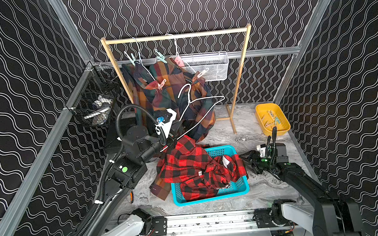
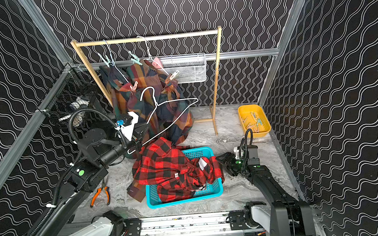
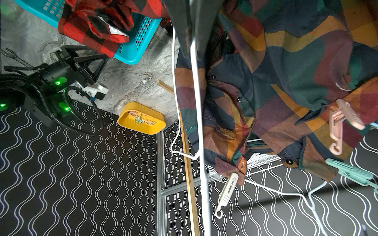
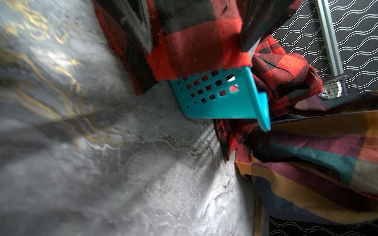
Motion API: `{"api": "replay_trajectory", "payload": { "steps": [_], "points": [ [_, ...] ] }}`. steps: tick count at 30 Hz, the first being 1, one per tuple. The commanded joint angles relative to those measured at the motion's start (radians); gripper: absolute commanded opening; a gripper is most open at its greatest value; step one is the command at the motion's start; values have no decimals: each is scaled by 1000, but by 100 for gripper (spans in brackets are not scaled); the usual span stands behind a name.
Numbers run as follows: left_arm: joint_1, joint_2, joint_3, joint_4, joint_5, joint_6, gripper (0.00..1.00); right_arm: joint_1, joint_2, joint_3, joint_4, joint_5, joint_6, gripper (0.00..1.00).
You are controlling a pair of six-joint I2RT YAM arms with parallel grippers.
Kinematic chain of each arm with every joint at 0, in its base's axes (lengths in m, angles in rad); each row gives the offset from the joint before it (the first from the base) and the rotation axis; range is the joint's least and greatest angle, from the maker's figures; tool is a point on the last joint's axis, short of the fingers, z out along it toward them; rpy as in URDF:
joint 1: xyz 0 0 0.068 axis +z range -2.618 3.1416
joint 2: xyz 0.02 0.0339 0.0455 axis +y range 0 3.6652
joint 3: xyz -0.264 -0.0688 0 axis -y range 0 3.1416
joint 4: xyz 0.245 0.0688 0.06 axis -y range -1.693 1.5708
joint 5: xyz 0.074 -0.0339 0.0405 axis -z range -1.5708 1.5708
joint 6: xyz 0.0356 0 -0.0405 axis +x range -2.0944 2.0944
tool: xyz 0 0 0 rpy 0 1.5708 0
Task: Remove the clothespins securing long-sleeve shirts to the hanger
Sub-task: Adjust the long-sleeve shirt at the bin.
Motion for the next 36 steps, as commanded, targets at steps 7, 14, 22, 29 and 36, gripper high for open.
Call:
{"api": "replay_trajectory", "payload": {
  "steps": [7, 14, 22, 29, 36],
  "points": [
    [1, 6, 7, 32, 13, -8, 0, 2, 43, -22, 148, 12, 60, 24],
    [0, 6, 9, 31, 11, -7, 0, 2, -33, 18, 93, 45, 26, 0],
    [1, -2, 2, 40, -6, -10, 0, 49, -265, 223, -195, 177, -201, 0],
    [10, -4, 15, 31, -36, -30, 0, 370, -227, 299, -181, 164, -276, 0],
    [89, 10, 31, 15, 79, -100, 0, 688, -38, 260, -107, 266, -318, 1]
  ]
}}
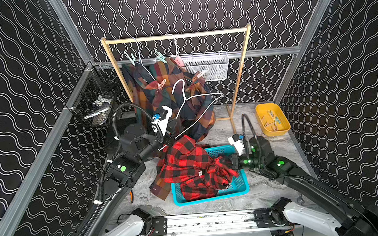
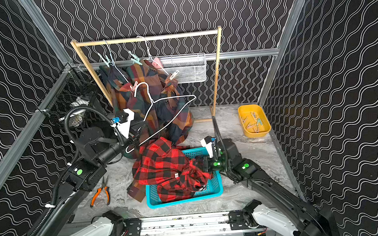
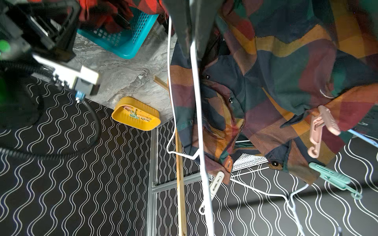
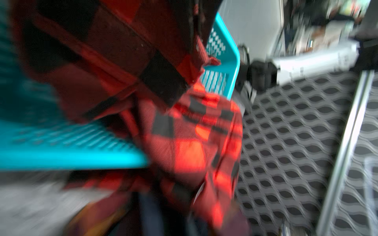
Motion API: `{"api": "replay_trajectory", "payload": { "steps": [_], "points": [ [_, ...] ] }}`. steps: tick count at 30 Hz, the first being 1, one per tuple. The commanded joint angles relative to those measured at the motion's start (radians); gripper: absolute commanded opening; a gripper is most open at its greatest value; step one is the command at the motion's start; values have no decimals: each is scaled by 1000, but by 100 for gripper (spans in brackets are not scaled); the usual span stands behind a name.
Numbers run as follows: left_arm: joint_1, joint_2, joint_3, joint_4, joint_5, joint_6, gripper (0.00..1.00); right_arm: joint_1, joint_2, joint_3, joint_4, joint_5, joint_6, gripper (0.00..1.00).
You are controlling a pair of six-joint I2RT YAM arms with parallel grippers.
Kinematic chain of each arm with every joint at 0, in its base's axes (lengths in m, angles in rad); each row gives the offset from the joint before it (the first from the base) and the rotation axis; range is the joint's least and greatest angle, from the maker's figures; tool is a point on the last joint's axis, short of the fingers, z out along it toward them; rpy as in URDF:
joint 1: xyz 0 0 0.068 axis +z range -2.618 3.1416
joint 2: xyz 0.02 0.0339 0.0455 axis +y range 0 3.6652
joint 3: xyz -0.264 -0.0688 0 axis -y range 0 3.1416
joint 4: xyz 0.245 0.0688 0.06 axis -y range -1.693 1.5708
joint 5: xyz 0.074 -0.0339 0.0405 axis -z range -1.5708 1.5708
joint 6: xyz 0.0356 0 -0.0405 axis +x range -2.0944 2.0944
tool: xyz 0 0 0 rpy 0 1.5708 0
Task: Remove the clothespins securing long-sleeve shirts to the hanger
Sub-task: Adjust the long-sleeve shirt at the bin, then adjust the hanger.
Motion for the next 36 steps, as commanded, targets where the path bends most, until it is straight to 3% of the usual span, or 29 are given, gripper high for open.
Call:
{"api": "replay_trajectory", "payload": {
  "steps": [1, 2, 6, 9, 15, 21, 30, 36],
  "points": [
    [48, 6, 10, 19, 102, -60, 0, 62, 84, -18, 44, 70, -34, 10],
    [73, 8, 9, 23, 142, -76, 0, 69, 108, -25, 55, 66, -32, 23],
    [158, 30, 21, 15, 343, -93, 0, 57, 49, -12, 22, 92, -69, 49],
    [189, 56, 45, -20, 458, -56, 0, -5, -62, 47, -73, 92, -138, 60],
    [234, 123, 108, -117, 639, 36, 0, -232, -203, 187, -172, -51, -266, 74],
    [268, 216, 205, -257, 793, 172, 0, -295, -214, 323, -139, -24, -406, 76],
    [298, 261, 257, -344, 876, 261, 0, -326, -57, 549, -113, -95, -635, 75],
    [301, 266, 271, -387, 897, 294, 0, -380, 54, 603, -59, -249, -719, 75]
  ]
}}
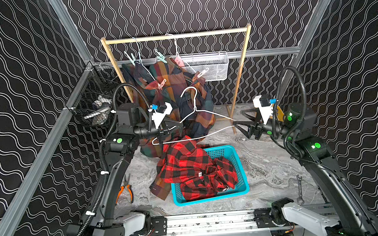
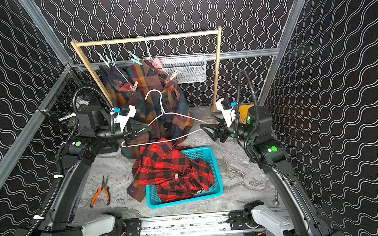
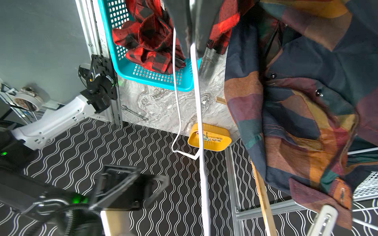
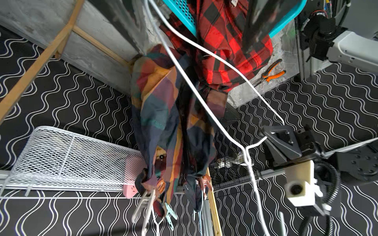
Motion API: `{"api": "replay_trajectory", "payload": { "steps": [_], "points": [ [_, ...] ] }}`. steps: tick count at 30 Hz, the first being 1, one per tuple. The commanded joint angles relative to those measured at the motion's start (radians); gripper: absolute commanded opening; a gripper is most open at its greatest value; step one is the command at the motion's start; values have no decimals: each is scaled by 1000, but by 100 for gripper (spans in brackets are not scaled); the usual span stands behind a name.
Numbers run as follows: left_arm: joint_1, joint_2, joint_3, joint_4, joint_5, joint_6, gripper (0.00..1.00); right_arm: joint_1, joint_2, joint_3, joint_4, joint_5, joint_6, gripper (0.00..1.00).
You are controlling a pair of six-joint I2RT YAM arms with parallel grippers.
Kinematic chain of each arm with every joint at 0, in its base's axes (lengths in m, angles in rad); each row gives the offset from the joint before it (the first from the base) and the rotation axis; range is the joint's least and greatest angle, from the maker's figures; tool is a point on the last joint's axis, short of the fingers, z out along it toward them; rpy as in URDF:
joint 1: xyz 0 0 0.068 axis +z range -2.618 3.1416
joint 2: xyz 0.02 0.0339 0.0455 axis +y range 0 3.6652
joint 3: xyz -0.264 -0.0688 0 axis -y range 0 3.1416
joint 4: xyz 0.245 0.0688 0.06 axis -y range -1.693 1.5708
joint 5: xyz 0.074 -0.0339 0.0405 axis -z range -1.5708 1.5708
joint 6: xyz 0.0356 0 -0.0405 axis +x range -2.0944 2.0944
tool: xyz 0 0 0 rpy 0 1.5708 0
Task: Remove the clothespins securing long-sleeve shirts to the hanger
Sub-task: Adjust the hanger.
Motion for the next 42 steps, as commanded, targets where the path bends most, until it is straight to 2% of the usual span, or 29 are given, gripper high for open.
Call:
{"api": "replay_trajectory", "payload": {
  "steps": [1, 9, 17, 21, 22, 25, 26, 31, 32, 33, 34, 35, 36, 38, 42],
  "points": [
    [2, 4, 15, -31, 56, 58, 0, -18, 48, 44, 37, -122, -106, 75],
    [2, 18, 26, -37, 75, 63, 0, -30, 161, 106, -25, -287, -216, 76],
    [2, 31, 50, -53, 96, 70, 0, -15, 199, 73, 11, -312, -203, 76],
    [3, 30, 50, -46, 116, 63, 0, 3, 221, 65, 18, -307, -199, 72],
    [2, 29, 50, -44, 119, 62, 0, 9, 227, 66, 12, -310, -200, 67],
    [2, 29, 48, -37, 117, 57, 0, 22, 226, 66, 4, -309, -199, 36],
    [2, 29, 48, -36, 117, 57, 0, 27, 224, 64, 2, -305, -197, 28],
    [2, 30, 56, -36, 97, 53, 0, 34, 186, 48, -9, -275, -170, 2],
    [2, 28, 54, -31, 85, 48, 0, 33, 176, 47, -11, -269, -160, 0],
    [2, 27, 53, -26, 72, 43, 6, 34, 168, 45, -17, -263, -151, 0],
    [4, 25, 56, -25, 60, 38, 20, 34, 156, 43, -21, -254, -137, 0],
    [4, 23, 56, -21, 45, 34, 39, 34, 138, 38, -24, -239, -121, 0],
    [4, 18, 54, -11, 30, 25, 50, 33, 123, 34, -29, -230, -110, 0],
    [4, 6, 45, 24, -7, 3, 68, 34, 79, 22, -30, -195, -71, 0],
    [12, -41, -1, 158, -117, -79, 91, 34, -4, 20, -53, -105, 20, 0]
  ]
}}
